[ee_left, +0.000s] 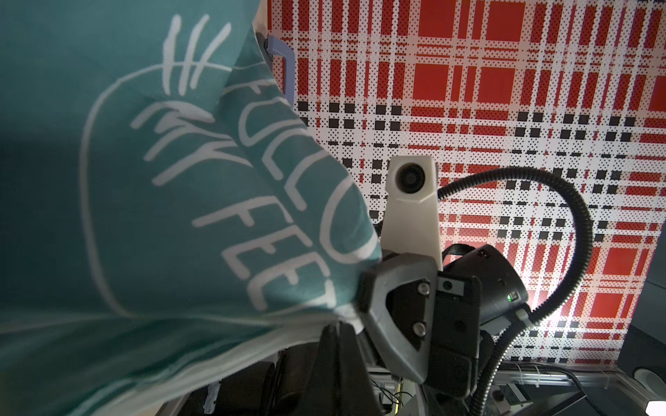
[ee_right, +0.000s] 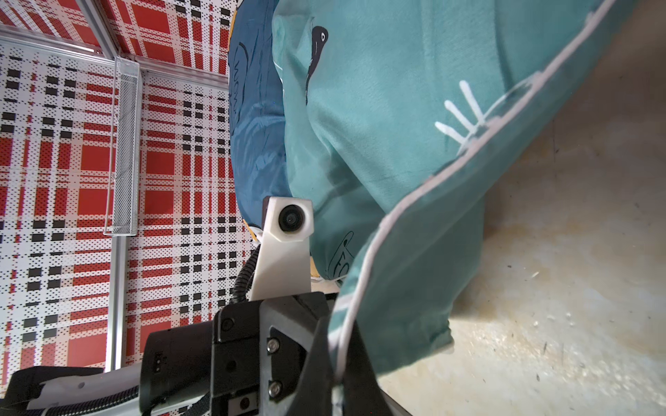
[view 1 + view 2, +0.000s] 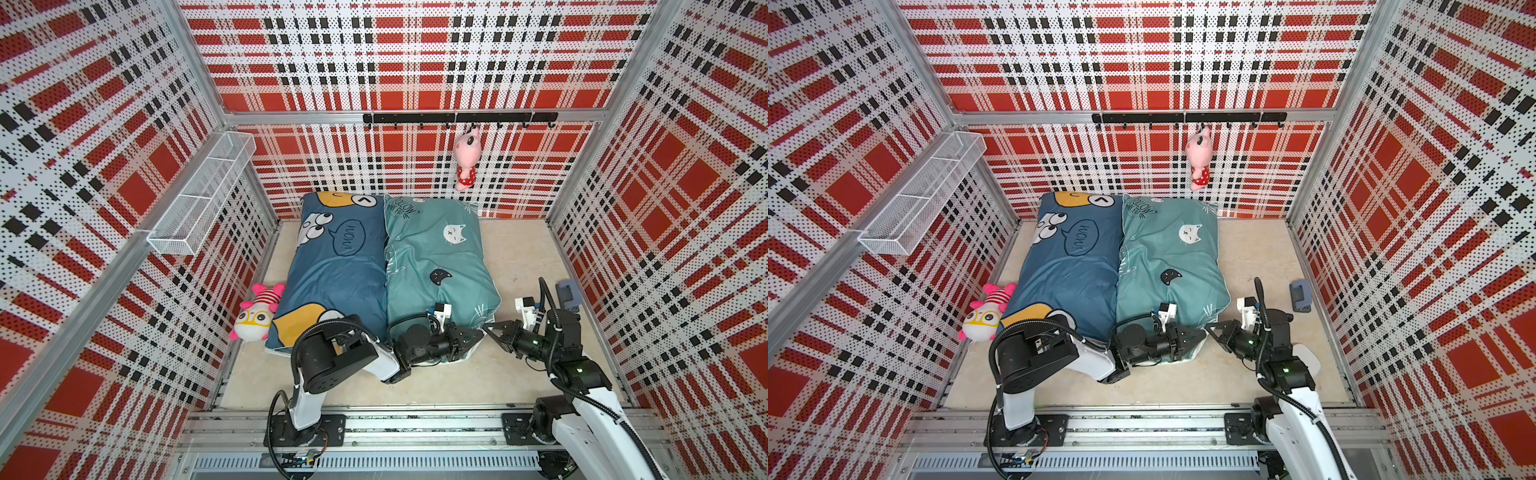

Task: Zip up pillowcases
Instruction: Zip the zipper on the pillowcase.

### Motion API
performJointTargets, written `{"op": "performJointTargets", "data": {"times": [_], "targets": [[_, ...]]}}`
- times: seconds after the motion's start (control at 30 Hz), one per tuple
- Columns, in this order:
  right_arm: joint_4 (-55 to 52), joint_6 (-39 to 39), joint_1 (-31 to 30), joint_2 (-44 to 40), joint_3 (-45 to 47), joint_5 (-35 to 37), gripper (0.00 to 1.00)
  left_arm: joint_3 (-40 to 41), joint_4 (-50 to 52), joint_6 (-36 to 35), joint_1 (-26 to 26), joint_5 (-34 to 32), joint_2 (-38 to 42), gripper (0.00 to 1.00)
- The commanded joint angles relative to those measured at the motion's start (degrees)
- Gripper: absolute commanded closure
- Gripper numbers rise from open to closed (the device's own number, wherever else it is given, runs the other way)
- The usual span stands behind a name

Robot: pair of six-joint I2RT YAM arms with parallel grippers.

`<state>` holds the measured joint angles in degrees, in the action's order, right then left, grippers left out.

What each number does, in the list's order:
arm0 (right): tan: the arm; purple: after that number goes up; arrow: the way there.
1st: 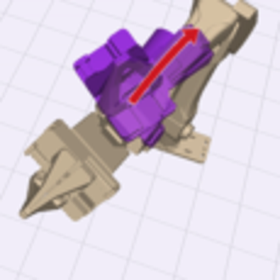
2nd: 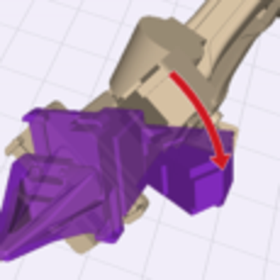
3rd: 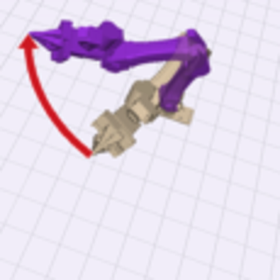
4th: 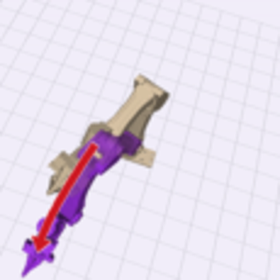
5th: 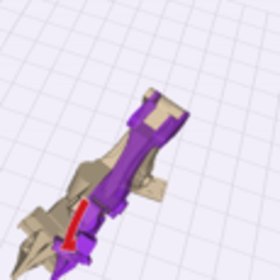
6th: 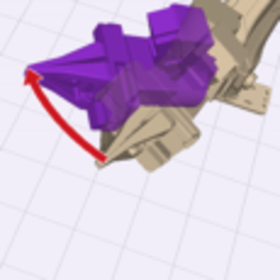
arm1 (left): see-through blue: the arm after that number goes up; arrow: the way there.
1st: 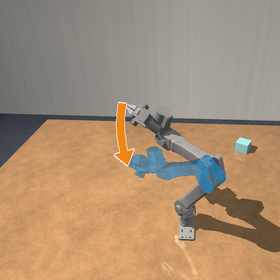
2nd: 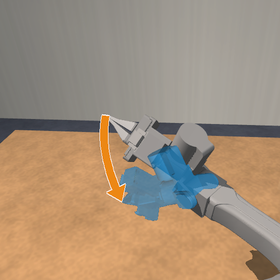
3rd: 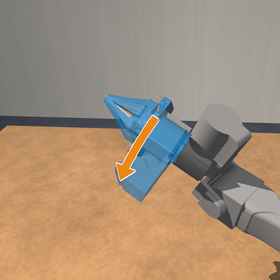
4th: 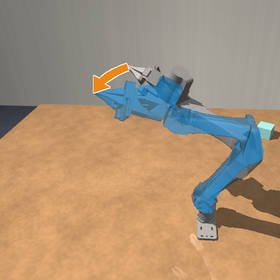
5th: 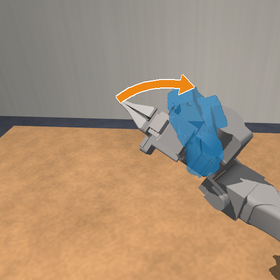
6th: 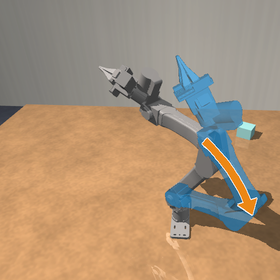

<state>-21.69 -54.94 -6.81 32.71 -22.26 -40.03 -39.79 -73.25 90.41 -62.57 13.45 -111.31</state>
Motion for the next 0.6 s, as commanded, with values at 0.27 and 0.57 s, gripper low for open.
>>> {"op": "performJointTargets", "data": {"times": [0.27, 0.57], "targets": [[-7.26, 5.66, 2.5, -1.88, -7.17, 5.29, 1.0, 0.15, 0.75, -4.22, -0.43, 0.97, -1.3, 1.0], [-9.8, 8.15, 6.8, -1.34, -9.65, 6.4, 1.0, 0.06, 5.71, -7.56, -0.19, 0.61, -0.19, 1.0]]}}
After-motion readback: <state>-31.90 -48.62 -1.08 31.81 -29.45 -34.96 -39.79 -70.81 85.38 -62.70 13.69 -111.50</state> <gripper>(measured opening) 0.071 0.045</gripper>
